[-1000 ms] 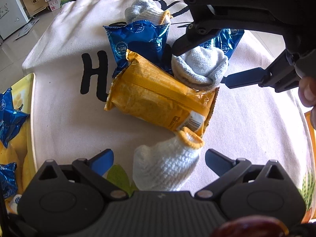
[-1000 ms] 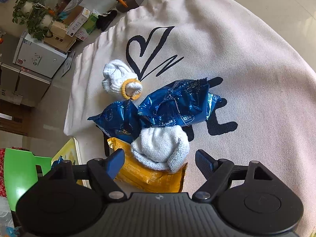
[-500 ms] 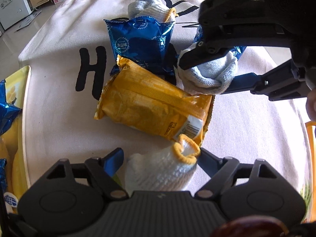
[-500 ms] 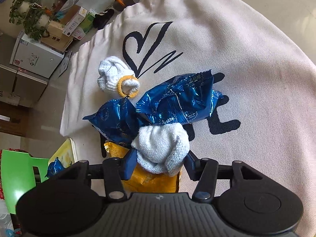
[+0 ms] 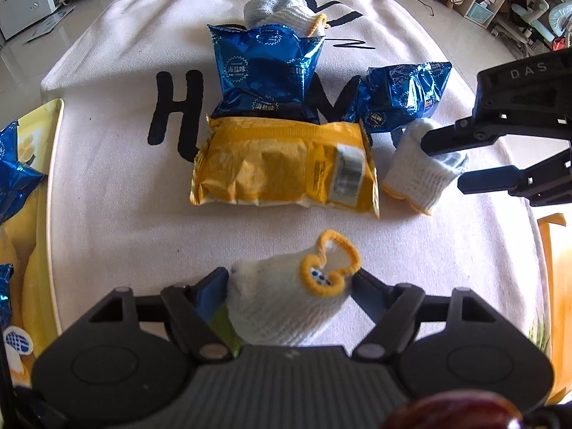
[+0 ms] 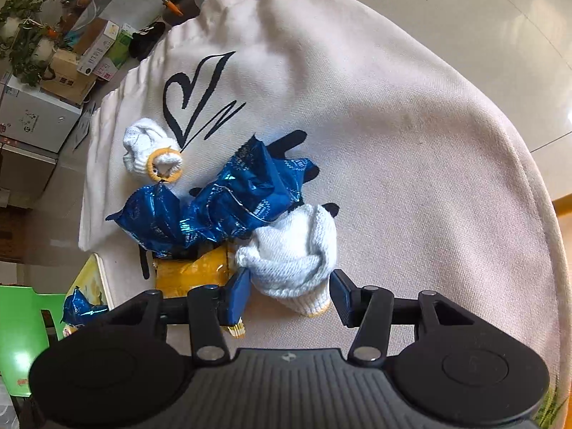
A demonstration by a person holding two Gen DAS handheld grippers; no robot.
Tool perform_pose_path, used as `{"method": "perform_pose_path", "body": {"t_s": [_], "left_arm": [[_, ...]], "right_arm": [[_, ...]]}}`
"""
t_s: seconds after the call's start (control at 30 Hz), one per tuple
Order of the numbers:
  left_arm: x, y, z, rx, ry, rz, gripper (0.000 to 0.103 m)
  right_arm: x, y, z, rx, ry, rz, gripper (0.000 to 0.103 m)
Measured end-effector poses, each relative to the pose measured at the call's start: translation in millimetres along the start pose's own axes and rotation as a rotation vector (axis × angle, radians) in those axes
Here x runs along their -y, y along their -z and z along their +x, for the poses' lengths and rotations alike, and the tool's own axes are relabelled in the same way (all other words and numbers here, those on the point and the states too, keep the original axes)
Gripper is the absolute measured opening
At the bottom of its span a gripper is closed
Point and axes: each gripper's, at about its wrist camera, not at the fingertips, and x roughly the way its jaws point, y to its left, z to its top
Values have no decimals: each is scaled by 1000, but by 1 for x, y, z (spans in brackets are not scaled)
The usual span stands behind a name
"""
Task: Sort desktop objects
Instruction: 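Close the left gripper on a white glove while the right grasps another glove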
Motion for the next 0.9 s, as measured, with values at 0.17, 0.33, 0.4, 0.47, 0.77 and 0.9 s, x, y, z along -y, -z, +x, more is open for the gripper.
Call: {"method": "perform_pose_path", "body": {"t_s": [0.17,0.33,0.4,0.47,0.77,0.9], "left_arm": [[3,1,1,14,-16,13,93],[4,-2,8,12,-20,22,95],[5,-3,10,17,-21,30,96],[7,-3,11,20,-26,43,97],[18,-2,23,5,-60,110,100],[23,-1,32,-34,-78,136,102]], "right_arm": [[5,-2,4,-1,-1,26,65],[4,-2,10,-3,8,14,67],[5,-2,11,-4,14,18,67],[5,-2,13,-1,19,17,67],[1,-3,24,0,64,-8,72],[0,-4,29,-3,79,-13,72]]}}
